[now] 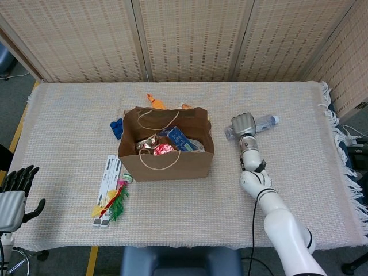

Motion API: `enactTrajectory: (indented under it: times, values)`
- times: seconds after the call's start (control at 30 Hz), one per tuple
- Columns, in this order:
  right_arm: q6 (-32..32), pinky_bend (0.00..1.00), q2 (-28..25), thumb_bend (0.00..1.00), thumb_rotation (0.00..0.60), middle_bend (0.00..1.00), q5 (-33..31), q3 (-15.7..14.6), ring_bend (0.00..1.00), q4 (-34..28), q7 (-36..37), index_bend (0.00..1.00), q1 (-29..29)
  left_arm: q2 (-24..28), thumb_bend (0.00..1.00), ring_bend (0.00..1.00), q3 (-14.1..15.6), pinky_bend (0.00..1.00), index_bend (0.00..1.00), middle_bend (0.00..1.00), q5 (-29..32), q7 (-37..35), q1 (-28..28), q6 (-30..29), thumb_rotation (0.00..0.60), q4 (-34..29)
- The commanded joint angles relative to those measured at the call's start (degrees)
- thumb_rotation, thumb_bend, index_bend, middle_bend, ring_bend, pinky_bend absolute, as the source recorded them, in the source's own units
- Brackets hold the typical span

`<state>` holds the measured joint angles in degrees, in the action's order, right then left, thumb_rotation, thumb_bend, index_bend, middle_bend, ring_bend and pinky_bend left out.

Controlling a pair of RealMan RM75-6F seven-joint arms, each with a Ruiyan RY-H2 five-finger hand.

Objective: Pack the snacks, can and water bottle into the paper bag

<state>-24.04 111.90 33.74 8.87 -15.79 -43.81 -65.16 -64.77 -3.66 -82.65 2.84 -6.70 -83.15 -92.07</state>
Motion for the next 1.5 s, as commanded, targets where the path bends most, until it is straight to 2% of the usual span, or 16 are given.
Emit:
enactTrajectory:
  times: [0.03,0.13,0.23,0.37,0.57,0.67,0.87,1.0,1.1,1.33,1.5]
  values:
    - [-4.7,0.66,-3.7,0.36,0.6,0.54,3.7,1.8,0.55,-5.7,3.9,0.62,1.4,0.1,0.37,0.0,0.1,0.0,0.05,0.0,-0.1,-0.2,0.0,0.0,0.6,0.1]
    - [-10.7,0.66,-8.4,0.36,0.6,0.54,6.1,3.0,0.55,-14.2,5.9,0.62,2.9,0.1,0.37,0.0,0.1,0.0,0.05,0.0,-0.2,-0.4,0.0,0.0,0.6,0.1]
    - [-18.3,0.66,-14.8,0.36,0.6,0.54,7.6,4.5,0.55,-26.3,6.2,0.62,4.9,0.2,0.37,0.0,0.2,0.0,0.05,0.0,-0.4,-0.5,0.0,0.0,0.6,0.1]
    - [-29.3,0.66,-25.1,0.36,0.6,0.54,7.7,7.4,0.55,-46.1,3.2,0.62,7.4,0.3,0.37,0.0,0.3,0.0,0.05,0.0,-0.7,-0.6,0.0,0.0,0.6,0.2]
    - [-43.0,0.66,-37.1,0.36,0.6,0.54,9.0,12.7,0.55,-70.7,-2.0,0.62,9.0,0.3,0.37,0.0,0.5,0.0,0.05,0.0,-1.0,-0.5,0.1,-0.2,0.6,0.3]
    - [-48.3,0.66,-41.4,0.36,0.6,0.54,11.9,14.8,0.55,-80.2,-4.1,0.61,9.3,0.3,0.37,0.0,0.6,0.0,0.05,0.0,-1.2,-0.6,0.2,-0.4,0.6,0.3]
    - [-54.8,0.66,-47.3,0.36,0.6,0.54,16.7,17.5,0.55,-94.4,-9.1,0.61,9.0,0.2,0.37,0.0,0.8,0.0,0.05,0.0,-1.6,-0.5,0.3,-0.7,0.6,0.5]
    - [-55.7,0.66,-49.4,0.36,0.6,0.54,18.7,17.4,0.55,-99.7,-13.1,0.61,8.0,0.2,0.37,0.0,0.8,0.0,0.05,0.0,-1.6,-0.4,0.3,-0.7,0.6,0.5]
    - [-54.7,0.66,-50.2,0.36,0.6,0.54,20.9,15.6,0.55,-101.5,-17.0,0.61,7.0,0.2,0.37,0.0,0.8,0.0,0.05,0.0,-1.6,-0.3,0.3,-0.7,0.6,0.5]
    - [-48.0,0.66,-52.3,0.36,0.6,0.54,30.4,7.4,0.55,-98.7,-30.1,0.61,4.0,0.3,0.37,0.0,0.8,0.0,0.05,0.0,-1.7,-0.4,0.3,-0.7,0.6,0.5]
    - [-41.4,0.65,-53.2,0.36,0.6,0.54,32.7,3.1,0.55,-96.5,-38.3,0.61,1.6,0.3,0.37,0.0,0.8,0.0,0.05,0.0,-1.7,-0.5,0.3,-0.6,0.6,0.5]
